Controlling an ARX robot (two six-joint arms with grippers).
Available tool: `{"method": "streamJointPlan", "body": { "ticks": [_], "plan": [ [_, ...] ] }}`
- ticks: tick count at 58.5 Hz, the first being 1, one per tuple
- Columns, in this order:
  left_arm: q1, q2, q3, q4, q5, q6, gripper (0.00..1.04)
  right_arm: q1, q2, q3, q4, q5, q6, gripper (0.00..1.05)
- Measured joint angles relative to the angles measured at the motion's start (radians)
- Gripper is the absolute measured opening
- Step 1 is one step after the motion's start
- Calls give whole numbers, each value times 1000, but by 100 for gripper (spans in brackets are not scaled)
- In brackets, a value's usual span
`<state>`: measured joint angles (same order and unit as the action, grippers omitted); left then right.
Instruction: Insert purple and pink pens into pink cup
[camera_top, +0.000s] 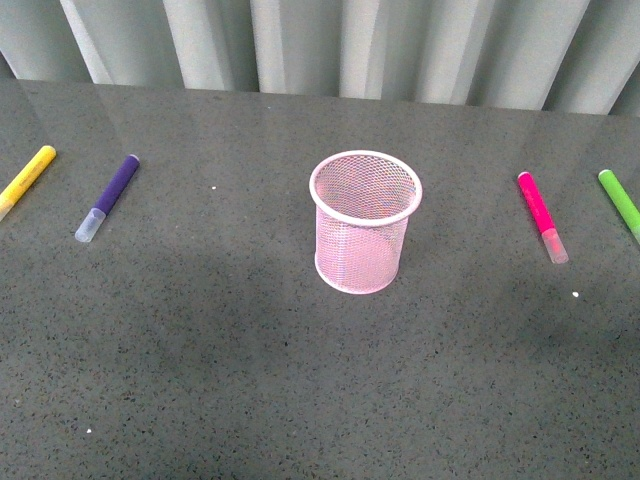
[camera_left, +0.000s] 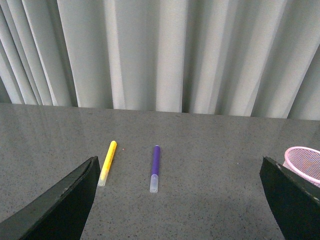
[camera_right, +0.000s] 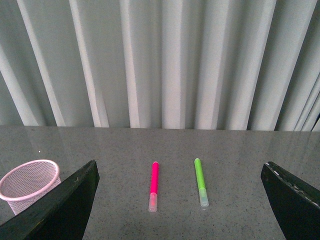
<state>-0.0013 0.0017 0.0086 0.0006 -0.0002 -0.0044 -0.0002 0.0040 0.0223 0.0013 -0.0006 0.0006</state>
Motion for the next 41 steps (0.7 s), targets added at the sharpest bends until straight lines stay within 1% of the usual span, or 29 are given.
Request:
{"method": "streamJointPlan", "body": {
  "ticks": [4,6,8,10,11,16,21,26,30,35,41],
  "plan": [
    [-6,8,3,-11,-19,-6,98,0,0,0,0,0,0,98],
    [-39,56,42,-119,-120,-64,98,0,0,0,0,0,0,98],
    [-63,111,77,-195,-174,-101,98,0,0,0,0,0,0,98],
    [-74,169,100,-238,-228,-148,98,0,0,0,0,0,0,98],
    [-79,202,106,-246,-237,-169,98,0,0,0,0,1,0,98],
    [-77,321,122,-227,-196,-229,98,0,0,0,0,0,0,98],
    [-73,426,159,-179,-158,-241,98,0,0,0,0,0,0,98],
    [-62,558,222,-98,-117,-225,98,0,0,0,0,0,0,98],
    [-46,689,298,-52,-57,-204,98,0,0,0,0,0,0,98],
    [-37,840,387,-3,-27,-168,98,0,0,0,0,0,0,98],
    [-34,996,488,13,5,-131,98,0,0,0,0,0,0,98]
  ]
}}
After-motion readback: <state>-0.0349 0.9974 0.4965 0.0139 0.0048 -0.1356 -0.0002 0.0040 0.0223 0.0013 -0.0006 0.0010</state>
